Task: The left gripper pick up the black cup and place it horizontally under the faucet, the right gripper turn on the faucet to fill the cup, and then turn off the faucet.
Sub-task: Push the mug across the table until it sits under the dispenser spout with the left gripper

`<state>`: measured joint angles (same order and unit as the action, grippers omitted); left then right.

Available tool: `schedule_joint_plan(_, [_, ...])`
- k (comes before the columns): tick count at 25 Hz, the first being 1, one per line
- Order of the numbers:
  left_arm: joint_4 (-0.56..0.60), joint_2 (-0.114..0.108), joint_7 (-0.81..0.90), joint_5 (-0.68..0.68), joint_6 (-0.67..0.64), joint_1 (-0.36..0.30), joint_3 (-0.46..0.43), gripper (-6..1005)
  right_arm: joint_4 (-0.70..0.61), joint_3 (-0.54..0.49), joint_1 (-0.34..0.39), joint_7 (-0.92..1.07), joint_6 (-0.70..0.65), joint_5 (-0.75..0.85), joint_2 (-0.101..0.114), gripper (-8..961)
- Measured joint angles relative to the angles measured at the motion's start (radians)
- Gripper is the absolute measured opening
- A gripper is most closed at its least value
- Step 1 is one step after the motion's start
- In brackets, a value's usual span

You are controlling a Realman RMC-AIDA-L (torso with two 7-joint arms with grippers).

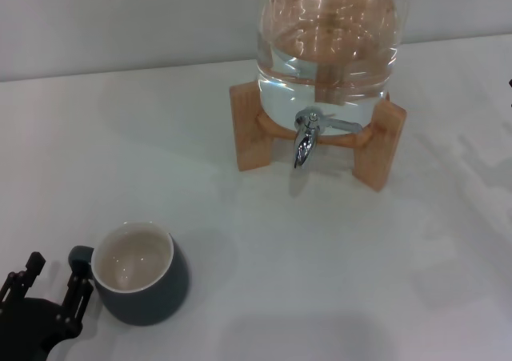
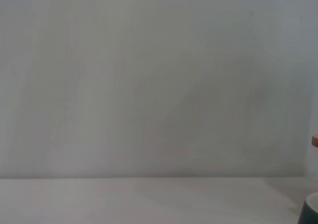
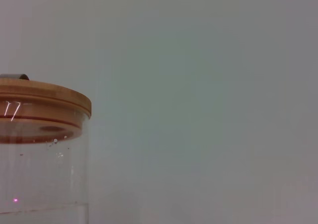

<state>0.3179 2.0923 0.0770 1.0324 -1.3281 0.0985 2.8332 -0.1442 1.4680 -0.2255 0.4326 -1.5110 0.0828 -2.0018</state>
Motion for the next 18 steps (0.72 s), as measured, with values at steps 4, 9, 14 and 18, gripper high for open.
schedule_joint_plan(4, [-0.004, 0.0, 0.0, 0.0, 0.0, 0.006, 0.0, 598, 0.0, 0.0, 0.0, 0.0, 0.0, 0.0, 0.0, 870])
schedule_joint_plan(9, [-0.012, -0.001, 0.013, 0.001, 0.0, 0.015, -0.002, 598, 0.0, 0.0, 0.0, 0.0, 0.0, 0.0, 0.0, 870])
schedule_joint_plan(14, [-0.013, -0.002, 0.013, 0.002, 0.0, 0.012, -0.002, 597, -0.001, 0.0, 0.0, 0.0, 0.0, 0.0, 0.0, 870])
schedule_joint_plan(18, [-0.013, -0.001, 0.015, 0.002, 0.0, 0.006, -0.002, 597, -0.004, 0.0, 0.0, 0.0, 0.0, 0.0, 0.0, 870])
